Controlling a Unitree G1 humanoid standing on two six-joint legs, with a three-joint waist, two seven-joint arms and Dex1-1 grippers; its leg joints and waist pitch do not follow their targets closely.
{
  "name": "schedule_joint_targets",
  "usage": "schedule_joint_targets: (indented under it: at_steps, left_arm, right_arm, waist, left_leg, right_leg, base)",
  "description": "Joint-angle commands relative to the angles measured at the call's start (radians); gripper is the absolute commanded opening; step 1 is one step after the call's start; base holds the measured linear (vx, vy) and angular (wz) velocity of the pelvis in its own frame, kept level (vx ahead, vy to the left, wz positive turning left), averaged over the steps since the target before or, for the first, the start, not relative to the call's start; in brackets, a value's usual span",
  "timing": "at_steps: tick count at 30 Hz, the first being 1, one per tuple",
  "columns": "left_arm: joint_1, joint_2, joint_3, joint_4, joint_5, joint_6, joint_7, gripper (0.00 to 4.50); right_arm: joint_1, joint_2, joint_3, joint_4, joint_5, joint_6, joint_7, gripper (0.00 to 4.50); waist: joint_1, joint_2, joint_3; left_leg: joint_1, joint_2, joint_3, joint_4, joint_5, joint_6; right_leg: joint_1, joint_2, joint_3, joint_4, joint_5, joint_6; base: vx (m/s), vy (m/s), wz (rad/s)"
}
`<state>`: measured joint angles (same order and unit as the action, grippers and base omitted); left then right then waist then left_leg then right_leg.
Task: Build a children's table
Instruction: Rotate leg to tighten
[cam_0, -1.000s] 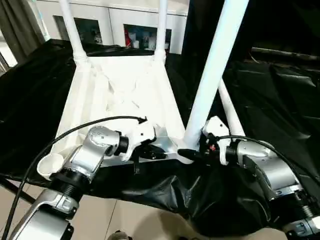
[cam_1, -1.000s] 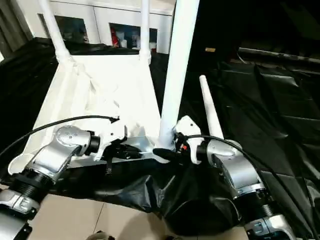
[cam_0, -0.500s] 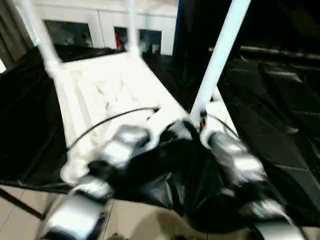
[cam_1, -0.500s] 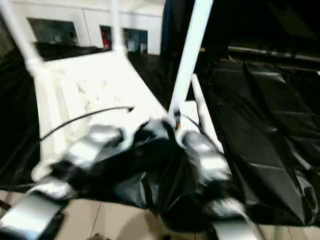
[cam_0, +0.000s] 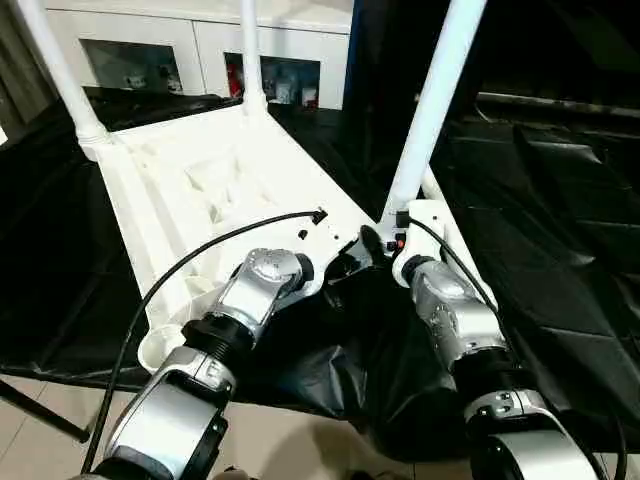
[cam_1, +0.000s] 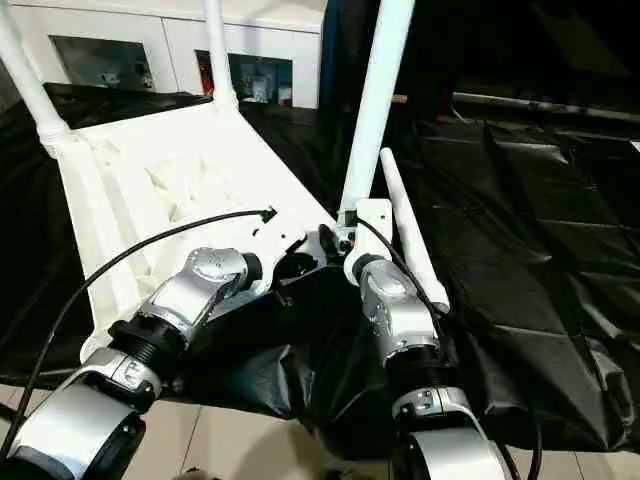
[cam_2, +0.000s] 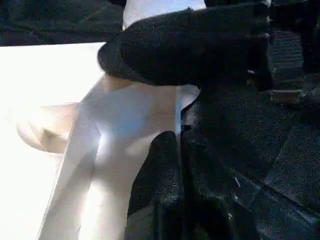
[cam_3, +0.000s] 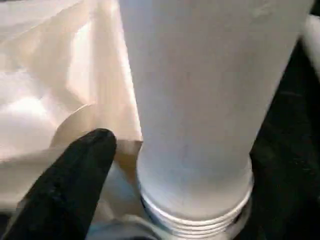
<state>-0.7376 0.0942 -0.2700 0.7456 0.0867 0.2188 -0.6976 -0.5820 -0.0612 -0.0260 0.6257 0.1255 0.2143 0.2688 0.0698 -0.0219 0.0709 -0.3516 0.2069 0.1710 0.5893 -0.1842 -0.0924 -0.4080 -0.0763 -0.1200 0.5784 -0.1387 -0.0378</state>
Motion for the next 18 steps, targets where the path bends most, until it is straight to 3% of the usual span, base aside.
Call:
schedule_joint_targets:
  at_steps: [1, 5, 9, 12, 18]
  left_arm:
    - [0.016, 0.011, -0.003, -0.066, -0.035, -0.049, -0.074, 0.00]
    - [0.030, 0.037, -0.003, -0.090, -0.047, -0.049, -0.121, 0.00]
    - [0.086, 0.132, -0.017, -0.194, -0.103, -0.072, -0.323, 0.00]
    - [0.128, 0.178, -0.025, -0.284, -0.150, -0.071, -0.440, 0.00]
    - [0.156, 0.216, -0.037, -0.345, -0.157, -0.050, -0.489, 0.00]
  right_arm:
    - [0.017, -0.046, 0.049, -0.086, 0.009, 0.051, 0.124, 4.43]
    - [0.039, -0.107, 0.088, -0.135, -0.002, 0.084, 0.209, 4.43]
    - [0.102, -0.262, 0.163, -0.267, 0.000, 0.127, 0.428, 4.43]
    - [0.135, -0.324, 0.198, -0.329, 0.011, 0.142, 0.539, 4.43]
    - [0.154, -0.355, 0.227, -0.365, 0.019, 0.154, 0.600, 4.43]
  waist:
    - [0.007, -0.005, -0.078]
    - [0.016, -0.004, -0.075]
    - [0.020, -0.003, -0.070]
    - [0.020, -0.003, -0.069]
    - [0.022, -0.004, -0.065]
  left_leg:
    - [-0.004, 0.019, -0.003, -0.063, -0.140, 0.087]
    - [0.001, 0.020, 0.000, -0.064, -0.143, 0.091]
    - [0.001, 0.023, -0.003, -0.067, -0.167, 0.084]
    - [0.003, 0.024, -0.002, -0.068, -0.188, 0.082]
    - [0.003, 0.026, -0.003, -0.070, -0.195, 0.071]
  right_leg:
    - [0.066, -0.072, 0.056, -0.067, -0.310, -0.125]
    - [0.064, -0.074, 0.057, -0.071, -0.338, -0.128]
    - [0.063, -0.074, 0.057, -0.072, -0.363, -0.118]
    - [0.060, -0.075, 0.057, -0.076, -0.401, -0.107]
    - [0.055, -0.074, 0.056, -0.079, -0.428, -0.107]
  base:
    - [0.000, 0.000, 0.00]
    - [0.000, 0.000, 0.00]
    - [0.000, 0.000, 0.00]
    - [0.000, 0.000, 0.00]
    - [0.000, 0.000, 0.00]
